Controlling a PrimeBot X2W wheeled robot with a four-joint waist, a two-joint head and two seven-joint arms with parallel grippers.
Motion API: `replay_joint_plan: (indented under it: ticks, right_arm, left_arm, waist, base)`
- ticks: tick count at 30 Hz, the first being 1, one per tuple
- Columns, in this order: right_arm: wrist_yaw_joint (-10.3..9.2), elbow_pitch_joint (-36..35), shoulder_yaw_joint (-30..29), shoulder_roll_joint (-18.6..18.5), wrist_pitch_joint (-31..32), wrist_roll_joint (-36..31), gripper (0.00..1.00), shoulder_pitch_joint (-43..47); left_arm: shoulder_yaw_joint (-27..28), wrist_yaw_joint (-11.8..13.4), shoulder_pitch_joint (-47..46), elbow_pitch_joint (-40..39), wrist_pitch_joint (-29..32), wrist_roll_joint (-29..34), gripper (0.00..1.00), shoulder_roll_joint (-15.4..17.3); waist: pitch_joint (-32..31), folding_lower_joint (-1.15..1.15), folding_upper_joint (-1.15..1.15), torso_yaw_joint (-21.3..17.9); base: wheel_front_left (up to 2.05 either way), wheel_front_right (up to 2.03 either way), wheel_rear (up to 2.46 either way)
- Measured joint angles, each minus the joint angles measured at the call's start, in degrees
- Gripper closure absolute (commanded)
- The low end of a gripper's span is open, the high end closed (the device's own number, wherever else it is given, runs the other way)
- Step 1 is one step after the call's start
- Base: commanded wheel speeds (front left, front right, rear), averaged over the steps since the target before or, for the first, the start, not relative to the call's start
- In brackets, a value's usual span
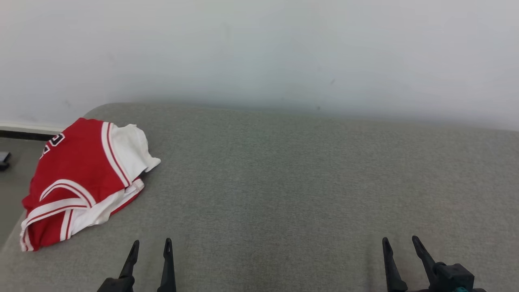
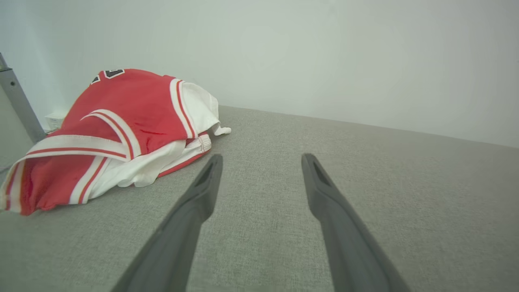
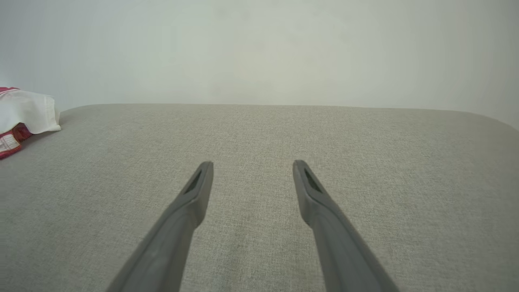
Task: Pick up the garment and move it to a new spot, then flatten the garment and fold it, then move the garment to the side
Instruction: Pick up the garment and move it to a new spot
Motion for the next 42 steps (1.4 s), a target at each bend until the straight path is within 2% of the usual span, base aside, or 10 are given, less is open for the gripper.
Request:
replay_joint_plan:
  ticks: [9, 13, 21, 30, 38, 42]
  right_arm:
    - [0.0, 0.11, 0.58, 0.0, -0.33, 1.18, 0.0, 0.83]
    - [0.0, 0.52, 1.2, -0.01, -0.52, 1.91, 0.0, 0.86]
    - [0.0, 1.75, 5.3, 0.02, -0.56, 2.29, 0.0, -2.57]
    - [0.0, 4.21, 7.87, 0.01, -0.57, 2.24, 0.0, -5.5]
    - [0.0, 5.3, 8.21, 0.0, -0.83, 2.42, 0.0, -6.23]
    - [0.0, 5.31, 7.37, 0.0, -0.89, 2.41, 0.0, -5.8]
  left_arm:
    - [1.38, -0.15, 0.4, 0.18, 0.0, 0.78, 0.0, 0.2]
    - [2.6, -0.24, 1.14, 0.3, 0.0, 0.98, 0.0, 0.6]
    - [6.14, 0.88, 2.99, -2.89, 0.0, 0.7, 0.0, 0.68]
    - [8.21, 1.79, 4.98, -5.45, 0.0, -0.03, 0.0, 0.43]
    - [8.45, 1.74, 5.6, -5.45, 0.0, -0.08, 0.0, 0.32]
    - [8.32, 0.78, 4.43, -3.22, 0.0, -0.09, 0.0, 0.31]
  waist:
    - [-0.45, 0.0, 0.0, 7.75]
    - [-0.79, 0.0, 0.0, 12.99]
    - [-0.39, 0.0, 0.0, 19.84]
    - [2.02, 0.0, 0.0, 22.33]
    - [1.97, 0.0, 0.0, 22.32]
    - [1.62, 0.0, 0.0, 22.05]
  base:
    - [0.0, 0.0, 0.0]
    - [0.0, 0.0, 0.0]
    - [0.0, 0.0, 0.0]
    - [0.0, 0.0, 0.0]
    - [0.0, 0.0, 0.0]
    - [0.0, 0.0, 0.0]
